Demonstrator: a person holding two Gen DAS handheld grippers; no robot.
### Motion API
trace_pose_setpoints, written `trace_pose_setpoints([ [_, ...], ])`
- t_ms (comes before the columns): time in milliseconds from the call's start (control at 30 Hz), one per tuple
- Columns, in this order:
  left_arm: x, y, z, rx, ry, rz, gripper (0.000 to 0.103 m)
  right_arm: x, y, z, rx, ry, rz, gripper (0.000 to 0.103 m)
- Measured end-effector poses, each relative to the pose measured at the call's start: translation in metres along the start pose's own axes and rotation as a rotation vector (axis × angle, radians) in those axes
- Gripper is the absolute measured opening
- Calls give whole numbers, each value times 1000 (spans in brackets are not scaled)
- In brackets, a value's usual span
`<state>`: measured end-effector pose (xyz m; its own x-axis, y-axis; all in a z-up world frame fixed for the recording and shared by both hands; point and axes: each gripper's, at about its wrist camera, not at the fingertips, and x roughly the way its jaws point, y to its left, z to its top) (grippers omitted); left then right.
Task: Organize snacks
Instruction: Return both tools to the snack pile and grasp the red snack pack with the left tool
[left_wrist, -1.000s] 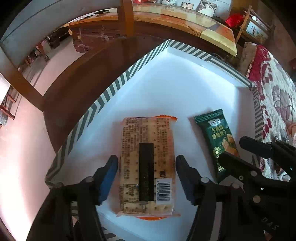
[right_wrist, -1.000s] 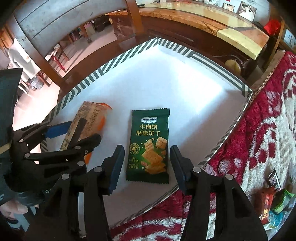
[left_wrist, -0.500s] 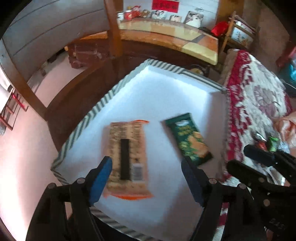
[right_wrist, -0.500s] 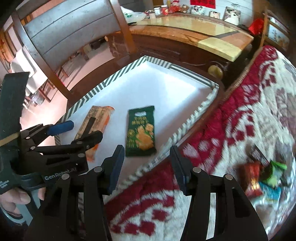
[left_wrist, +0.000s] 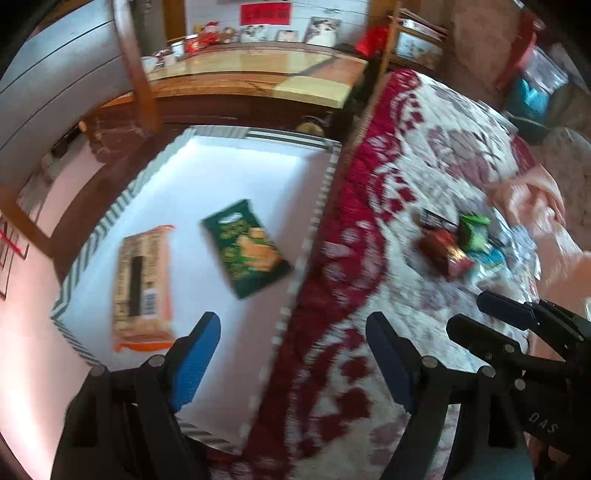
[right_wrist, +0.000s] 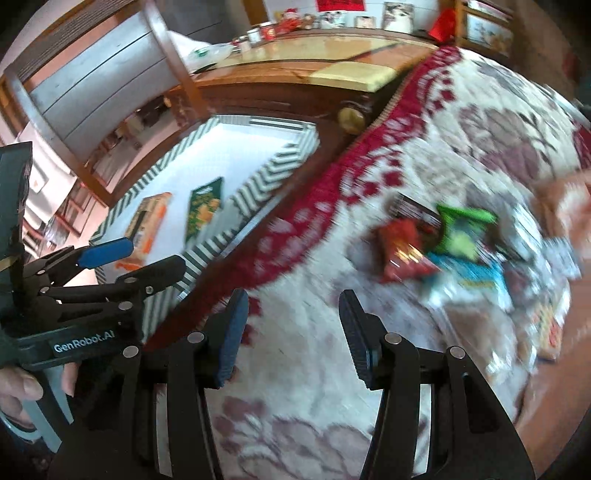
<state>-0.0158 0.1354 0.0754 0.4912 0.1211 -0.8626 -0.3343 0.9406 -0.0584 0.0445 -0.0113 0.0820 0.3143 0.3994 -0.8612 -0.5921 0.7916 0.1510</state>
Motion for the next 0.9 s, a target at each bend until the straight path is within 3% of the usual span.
trace_pose_setpoints([
  [433,17,-65,3,71,52,-78,83,-19,-81,-48,164,11,-65,51],
  [633,38,-86,28,26,74,-129,83,-22,-96,-56,189,6,-48,51],
  [900,73,-112,56,-2,116,-137,83,-36,-99,-56,175,-33,-4,51],
])
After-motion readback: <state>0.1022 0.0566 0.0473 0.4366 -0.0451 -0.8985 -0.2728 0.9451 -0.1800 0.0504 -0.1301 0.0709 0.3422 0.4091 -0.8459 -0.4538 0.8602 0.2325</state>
